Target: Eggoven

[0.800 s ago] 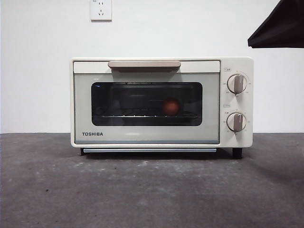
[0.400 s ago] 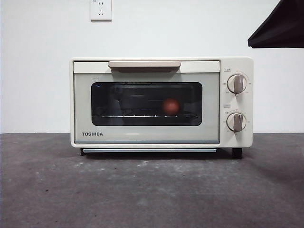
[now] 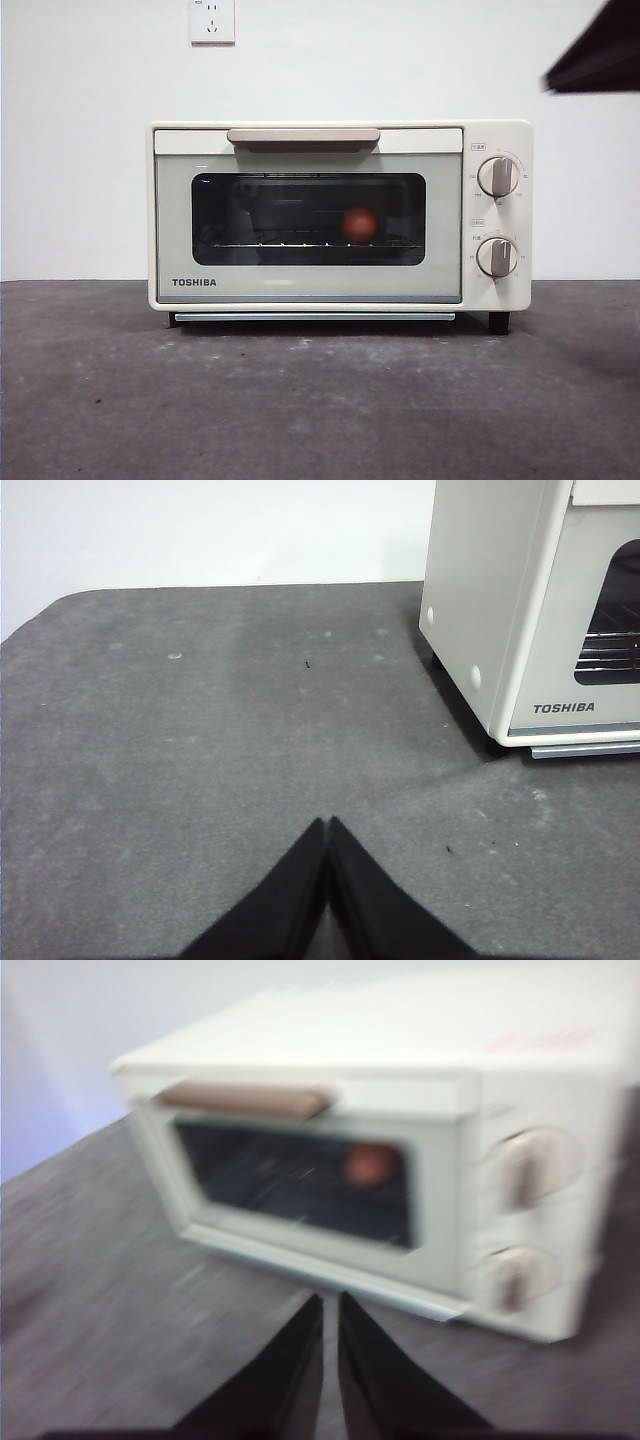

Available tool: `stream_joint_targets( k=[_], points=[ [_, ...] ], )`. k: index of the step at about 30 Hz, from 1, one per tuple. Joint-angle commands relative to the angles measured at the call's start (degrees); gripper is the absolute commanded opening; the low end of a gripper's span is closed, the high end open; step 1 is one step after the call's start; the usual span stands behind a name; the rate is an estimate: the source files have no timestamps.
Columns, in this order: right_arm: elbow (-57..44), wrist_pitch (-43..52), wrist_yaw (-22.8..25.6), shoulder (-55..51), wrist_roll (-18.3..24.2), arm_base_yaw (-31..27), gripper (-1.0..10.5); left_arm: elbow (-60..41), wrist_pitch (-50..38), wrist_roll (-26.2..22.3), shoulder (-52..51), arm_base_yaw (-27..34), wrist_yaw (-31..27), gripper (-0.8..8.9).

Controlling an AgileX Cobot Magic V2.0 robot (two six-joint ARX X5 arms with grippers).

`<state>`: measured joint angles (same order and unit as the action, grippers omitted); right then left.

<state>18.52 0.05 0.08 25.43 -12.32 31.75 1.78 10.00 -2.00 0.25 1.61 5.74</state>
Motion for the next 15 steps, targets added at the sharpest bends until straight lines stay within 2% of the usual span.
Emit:
stream_joint_targets(
  k=[1,5,8,12,15],
  points=[
    [-0.09,-0.90,-0.66,-3.02,2.34,-4.74,0.0,-1.57,0.26,0.13,-0.09,0.11,-0.17,0.08],
    [-1.53,-4.31,-1.60,-9.20,3.30,-14.58,0.0,-1.57,0.28,0.13,-0.09,0.09,-0.17,0.08],
    [-3.65,-4.61,-1.60,-13.44,5.68,-20.74,0.0,-1.57,0.28,0.13,-0.09,0.09,-0.17,0.08],
    [-8.24,-4.17,-1.53,-18.69,8.83,-26.29,0.0,-1.57,0.28,0.13,-0.09,0.09,-0.17,0.08],
    [-12.59,-3.17,-1.57,-22.16,8.87,-29.24,0.0,-1.57,0.26,0.13,-0.09,0.09,-0.17,0.08]
  ],
)
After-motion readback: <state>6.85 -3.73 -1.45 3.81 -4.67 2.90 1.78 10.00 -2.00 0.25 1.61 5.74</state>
